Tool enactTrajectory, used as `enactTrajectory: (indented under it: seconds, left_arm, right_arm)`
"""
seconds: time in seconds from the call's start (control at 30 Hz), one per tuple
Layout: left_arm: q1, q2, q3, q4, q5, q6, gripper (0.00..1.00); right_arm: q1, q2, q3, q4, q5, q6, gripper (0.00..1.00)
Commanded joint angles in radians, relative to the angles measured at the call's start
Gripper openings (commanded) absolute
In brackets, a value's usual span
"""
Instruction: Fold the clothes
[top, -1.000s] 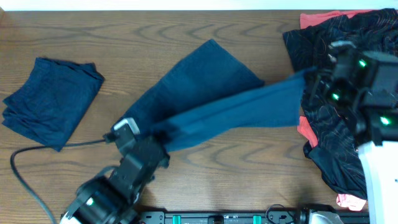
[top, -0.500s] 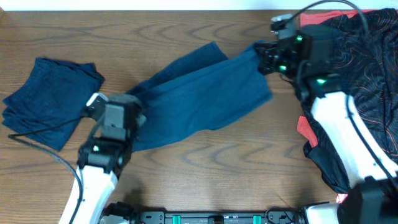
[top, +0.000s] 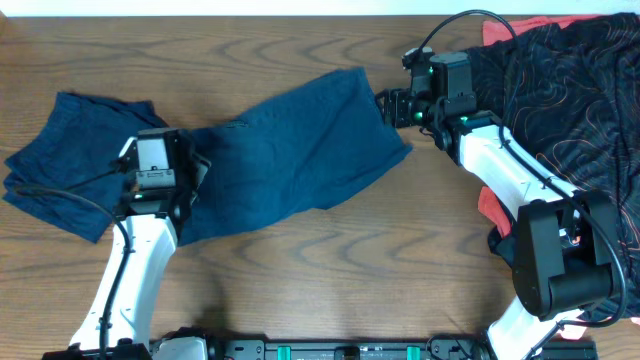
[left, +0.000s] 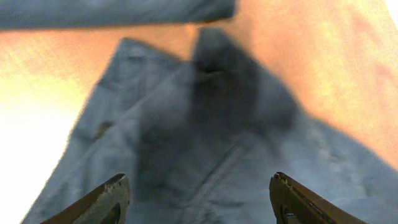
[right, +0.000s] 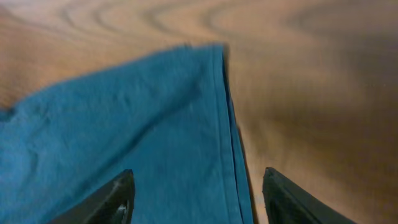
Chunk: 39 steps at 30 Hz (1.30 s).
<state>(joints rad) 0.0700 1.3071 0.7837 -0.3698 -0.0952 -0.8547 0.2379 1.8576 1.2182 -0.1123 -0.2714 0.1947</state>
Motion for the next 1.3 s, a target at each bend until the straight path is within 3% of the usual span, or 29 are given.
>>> enactTrajectory:
  seconds: [0.0,0.13,0.3,0.57,0.7,0.8,0.87,0.9,0.93,1.13,1.27]
  left_arm:
    - [0.040,0.000,0.004,-0.099,0.046,0.051,0.73]
    - [0.061,0.001,0.001,-0.212,-0.015,0.050,0.80]
    - [0.066,0.012,-0.028,-0.220,-0.088,0.050,0.87]
    - [0.066,0.164,-0.038,-0.151,-0.096,0.050,0.90]
    - [0.066,0.267,-0.038,-0.113,-0.027,0.050,0.89]
    - [0.065,0.304,-0.038,-0.090,0.059,0.051,0.64]
    - [0.065,0.307,-0.038,-0.084,0.093,0.063,0.40]
    - [0.065,0.306,-0.037,-0.084,0.095,0.069,0.19]
    - [0.065,0.303,-0.036,-0.084,0.100,0.078,0.06]
    - [0.065,0.241,0.042,-0.163,0.114,0.262,0.06]
    - [0.064,0.147,0.137,-0.319,0.115,0.285,0.06]
  right_arm:
    - [0.003,-0.011,0.019,-0.106,0.013,-0.003,0.59]
    - [0.004,-0.010,0.018,-0.269,0.064,-0.013,0.54]
    - [0.004,-0.010,0.018,-0.396,0.166,-0.013,0.54]
    - [0.003,-0.021,0.019,-0.434,0.170,-0.017,0.60]
    - [0.003,-0.053,0.019,-0.441,0.170,-0.017,0.60]
    - [0.004,-0.080,0.019,-0.431,0.168,-0.017,0.57]
    - [0.007,-0.095,0.019,-0.418,0.158,-0.017,0.54]
    - [0.010,-0.101,0.019,-0.412,0.138,-0.017,0.51]
    - [0.013,-0.102,0.019,-0.406,0.115,-0.018,0.49]
    - [0.072,-0.099,0.019,-0.388,0.031,-0.071,0.41]
    - [0.134,-0.097,0.018,-0.356,0.030,-0.093,0.35]
